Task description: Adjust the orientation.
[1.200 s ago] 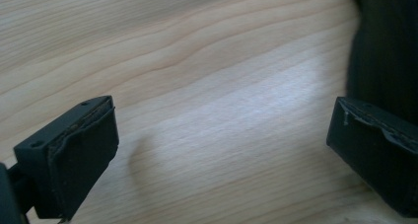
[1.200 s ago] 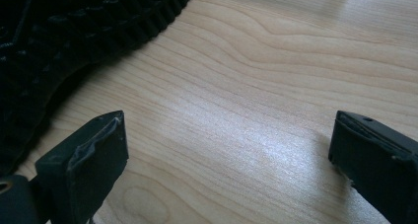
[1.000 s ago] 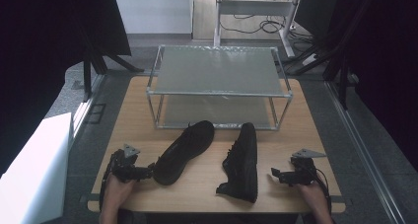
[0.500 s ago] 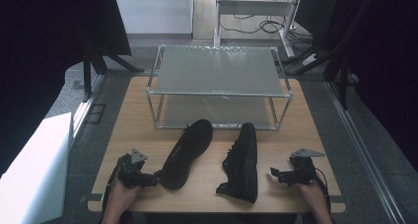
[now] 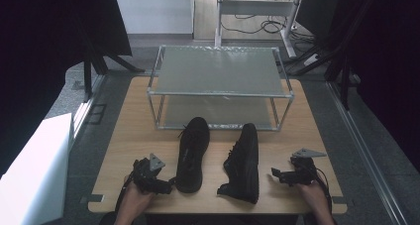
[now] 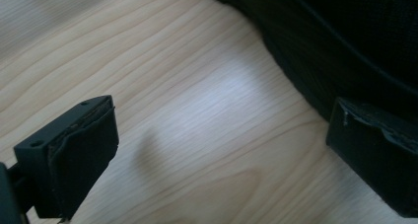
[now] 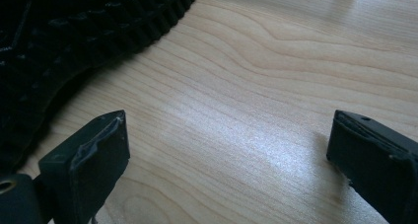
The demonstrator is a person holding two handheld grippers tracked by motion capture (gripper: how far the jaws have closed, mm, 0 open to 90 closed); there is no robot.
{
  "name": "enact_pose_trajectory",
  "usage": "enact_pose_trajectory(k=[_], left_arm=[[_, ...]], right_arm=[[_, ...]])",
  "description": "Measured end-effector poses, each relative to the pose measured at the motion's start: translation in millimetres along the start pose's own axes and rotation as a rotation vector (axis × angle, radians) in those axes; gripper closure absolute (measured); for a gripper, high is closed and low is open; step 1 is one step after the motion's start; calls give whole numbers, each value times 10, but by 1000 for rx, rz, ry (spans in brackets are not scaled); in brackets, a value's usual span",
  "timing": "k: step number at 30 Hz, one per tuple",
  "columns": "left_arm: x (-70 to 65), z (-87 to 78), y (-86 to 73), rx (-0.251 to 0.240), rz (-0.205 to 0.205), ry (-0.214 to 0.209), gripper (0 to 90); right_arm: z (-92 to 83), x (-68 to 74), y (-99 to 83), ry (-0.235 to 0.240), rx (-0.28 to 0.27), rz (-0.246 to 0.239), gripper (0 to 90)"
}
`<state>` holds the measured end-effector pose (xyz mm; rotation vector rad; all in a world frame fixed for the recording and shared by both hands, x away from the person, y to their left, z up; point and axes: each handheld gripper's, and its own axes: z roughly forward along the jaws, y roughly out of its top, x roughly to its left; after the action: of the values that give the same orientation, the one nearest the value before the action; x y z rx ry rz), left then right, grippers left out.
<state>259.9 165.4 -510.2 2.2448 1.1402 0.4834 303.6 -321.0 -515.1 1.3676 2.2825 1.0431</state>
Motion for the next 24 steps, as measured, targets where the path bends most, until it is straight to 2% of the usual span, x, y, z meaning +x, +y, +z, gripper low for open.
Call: enact_pose_trajectory(k=[5,9,10,12,13,14,18,22,24], left_arm=[[-53,31,37,-8,9,-6,0],[-18,21,32,-13,-4,-4,0],[-1,7,29,-16,-6,9,0],[49,-32,16,-33,-26,28,0],[109,-67,-7,-44,-50,49,0],[109,-67,-7,-44,-50,49,0],[211,-88,-63,-40,-97,87,0],[235,-89,-72,-40,-103,93,0],[234,-84,-75,-40,-107,92,0]], right_arm=[[-1,0,0,-1,1,0,24],[-3,-2,0,0,0,1,25],[-4,-2,-1,0,-1,3,25],[-11,-7,0,0,-3,4,25],[-22,-12,5,-1,-13,11,24],[-22,-12,5,-1,-13,11,24],[-68,8,31,12,-46,32,20],[-90,51,61,25,-60,39,14],[-110,100,108,38,-69,25,11]])
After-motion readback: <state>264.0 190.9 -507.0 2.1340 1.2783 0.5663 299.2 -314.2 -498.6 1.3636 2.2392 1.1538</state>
